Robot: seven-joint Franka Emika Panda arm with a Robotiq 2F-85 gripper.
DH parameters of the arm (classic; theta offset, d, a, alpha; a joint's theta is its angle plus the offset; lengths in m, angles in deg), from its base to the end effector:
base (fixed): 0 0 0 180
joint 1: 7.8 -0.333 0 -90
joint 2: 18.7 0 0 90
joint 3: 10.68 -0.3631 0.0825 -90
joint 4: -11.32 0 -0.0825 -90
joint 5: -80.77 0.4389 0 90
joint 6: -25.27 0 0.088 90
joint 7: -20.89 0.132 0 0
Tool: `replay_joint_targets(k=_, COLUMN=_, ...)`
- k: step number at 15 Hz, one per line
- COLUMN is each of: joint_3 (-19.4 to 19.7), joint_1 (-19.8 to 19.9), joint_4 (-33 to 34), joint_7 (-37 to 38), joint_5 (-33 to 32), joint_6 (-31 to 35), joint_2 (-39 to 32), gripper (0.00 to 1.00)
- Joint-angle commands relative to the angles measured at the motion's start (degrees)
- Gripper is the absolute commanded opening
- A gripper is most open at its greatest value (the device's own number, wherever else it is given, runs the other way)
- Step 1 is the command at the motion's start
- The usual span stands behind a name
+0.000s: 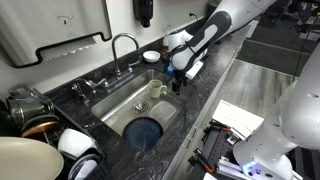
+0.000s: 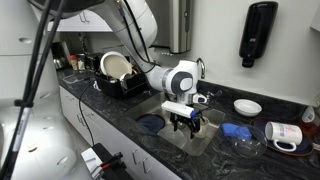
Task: Remove the cup from the sink
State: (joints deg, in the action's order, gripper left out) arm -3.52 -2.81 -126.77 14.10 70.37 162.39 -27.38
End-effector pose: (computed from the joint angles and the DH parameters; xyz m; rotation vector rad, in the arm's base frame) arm 0.4983 -0.1135 0.2136 3.0260 0.0755 -0.2844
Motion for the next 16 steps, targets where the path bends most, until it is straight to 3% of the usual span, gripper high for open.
replay_joint_targets(k=1, joint_3=-0.4, joint_1=0.4, joint_4=0.5, joint_7=0.0, joint_5=-0.1, joint_6=-0.1, joint_2=-0.6, gripper=1.00)
replay_joint_targets(k=7, joint_3=-0.4, joint_1=0.4, joint_4=1.0, joint_7=0.0, joint_5=-0.1, joint_6=-0.1, joint_2=-0.8, gripper=1.00)
replay_joint_targets(k=13, joint_3=-2.9, joint_1=0.5, joint_4=2.3, joint_7=-5.2, joint_5=5.5, joint_6=6.0, joint_2=-3.7, gripper=1.00)
replay_joint_targets(k=16, joint_3=-2.7, joint_1=0.8, joint_4=3.6, joint_7=-7.4, joint_5=4.0, joint_6=9.0, joint_2=-5.9, gripper=1.00)
